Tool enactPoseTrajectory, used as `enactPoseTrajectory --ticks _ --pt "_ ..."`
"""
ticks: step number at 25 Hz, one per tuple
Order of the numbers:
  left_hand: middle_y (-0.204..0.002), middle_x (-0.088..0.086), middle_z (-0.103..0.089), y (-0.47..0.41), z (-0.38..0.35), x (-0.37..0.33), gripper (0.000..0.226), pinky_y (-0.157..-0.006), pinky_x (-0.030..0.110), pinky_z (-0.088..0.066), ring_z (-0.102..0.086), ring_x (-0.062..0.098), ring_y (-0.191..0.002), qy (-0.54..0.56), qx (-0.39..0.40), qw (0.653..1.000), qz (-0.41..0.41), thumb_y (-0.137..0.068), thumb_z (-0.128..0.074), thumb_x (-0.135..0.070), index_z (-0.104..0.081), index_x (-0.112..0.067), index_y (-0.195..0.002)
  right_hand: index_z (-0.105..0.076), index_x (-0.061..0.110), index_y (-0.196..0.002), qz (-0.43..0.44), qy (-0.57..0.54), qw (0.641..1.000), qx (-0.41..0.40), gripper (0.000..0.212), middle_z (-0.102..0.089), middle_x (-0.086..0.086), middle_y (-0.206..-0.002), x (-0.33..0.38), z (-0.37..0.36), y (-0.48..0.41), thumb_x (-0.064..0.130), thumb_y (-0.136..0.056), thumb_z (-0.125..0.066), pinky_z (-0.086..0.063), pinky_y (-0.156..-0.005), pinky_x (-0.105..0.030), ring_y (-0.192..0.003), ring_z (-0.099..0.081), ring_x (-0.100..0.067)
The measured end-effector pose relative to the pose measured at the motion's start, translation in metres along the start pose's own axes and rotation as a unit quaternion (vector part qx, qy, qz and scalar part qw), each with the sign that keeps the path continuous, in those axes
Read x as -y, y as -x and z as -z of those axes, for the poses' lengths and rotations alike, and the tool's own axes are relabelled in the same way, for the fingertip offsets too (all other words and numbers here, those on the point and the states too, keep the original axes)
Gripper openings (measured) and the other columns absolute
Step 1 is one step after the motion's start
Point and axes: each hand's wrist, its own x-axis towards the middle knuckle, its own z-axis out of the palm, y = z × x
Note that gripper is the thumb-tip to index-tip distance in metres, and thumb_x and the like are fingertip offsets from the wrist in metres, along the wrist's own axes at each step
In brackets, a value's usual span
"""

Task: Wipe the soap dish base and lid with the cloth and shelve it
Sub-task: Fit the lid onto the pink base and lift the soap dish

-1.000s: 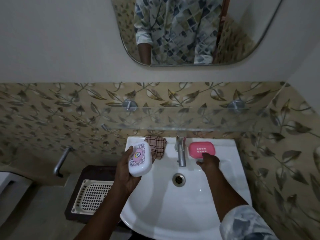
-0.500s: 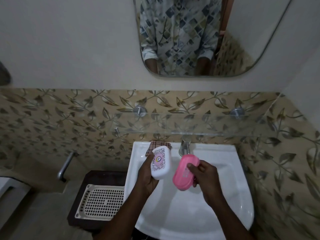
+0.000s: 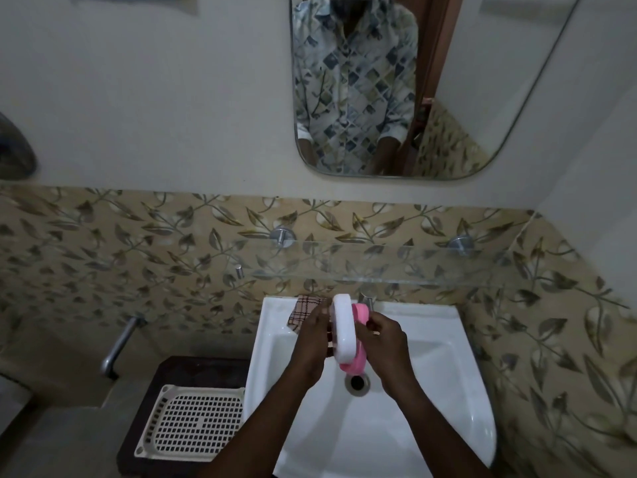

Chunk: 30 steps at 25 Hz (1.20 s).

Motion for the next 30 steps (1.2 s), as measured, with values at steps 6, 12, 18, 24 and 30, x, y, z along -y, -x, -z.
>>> enactPoseTrajectory --ticks 6,12,18,24,30 --pt "-0.117 0.019 -0.07 0.006 -0.008 -0.007 0.049 -0.099 0.049 -0.052 -0.066 0.035 -0.11 0.09 0.082 0.992 0.041 -0.09 -0.064 -0.044 -0.063 -0.01 -0.125 -0.071 0.032 -0.078 0.033 0.058 0.998 -0.007 0.012 -0.071 0.009 -0.072 0.013 -0.006 -0.002 0.041 -0.085 -0.072 -0.049 -0.06 -0.023 -0.068 -0.065 -0.005" --pt "-0.117 0.016 -0.072 0.005 -0.001 -0.005 0.05 -0.1 0.049 -0.052 -0.069 0.032 -0.11 0.131 0.102 0.986 0.006 -0.088 -0.063 -0.049 -0.066 -0.014 -0.124 -0.062 0.047 -0.125 0.012 0.0 0.996 0.093 0.038 -0.065 0.019 -0.117 0.018 -0.001 0.003 0.061 -0.09 -0.056 -0.051 -0.089 -0.025 -0.108 -0.062 -0.006" --pt "-0.122 0.014 -0.07 0.003 -0.007 -0.012 0.046 -0.099 0.05 -0.052 -0.067 0.03 -0.112 0.068 0.105 0.992 -0.017 -0.095 -0.056 -0.049 -0.06 -0.02 -0.13 -0.045 0.056 -0.136 -0.016 -0.064 0.991 0.113 0.05 -0.058 0.011 -0.131 0.014 -0.001 0.003 0.055 -0.089 -0.062 -0.055 -0.095 -0.037 -0.113 -0.061 -0.01" --pt "-0.134 0.022 -0.06 0.011 -0.009 -0.012 0.055 -0.105 0.058 -0.044 -0.056 0.04 -0.124 0.122 0.149 0.981 -0.018 -0.084 -0.061 -0.03 -0.052 -0.014 -0.136 -0.043 0.043 -0.144 -0.008 -0.08 0.992 0.094 0.046 -0.052 0.005 -0.143 0.008 -0.001 0.003 0.047 -0.099 -0.051 -0.05 -0.097 -0.034 -0.121 -0.055 -0.013" --pt "-0.134 0.023 -0.058 0.021 -0.013 -0.013 0.055 -0.097 0.056 -0.048 -0.059 0.039 -0.117 0.127 0.142 0.981 -0.041 -0.083 -0.06 -0.03 -0.052 -0.013 -0.135 -0.043 0.039 -0.145 -0.016 -0.097 0.992 0.079 0.046 -0.052 0.003 -0.142 0.007 0.0 0.01 0.044 -0.1 -0.051 -0.051 -0.092 -0.032 -0.119 -0.056 -0.016"
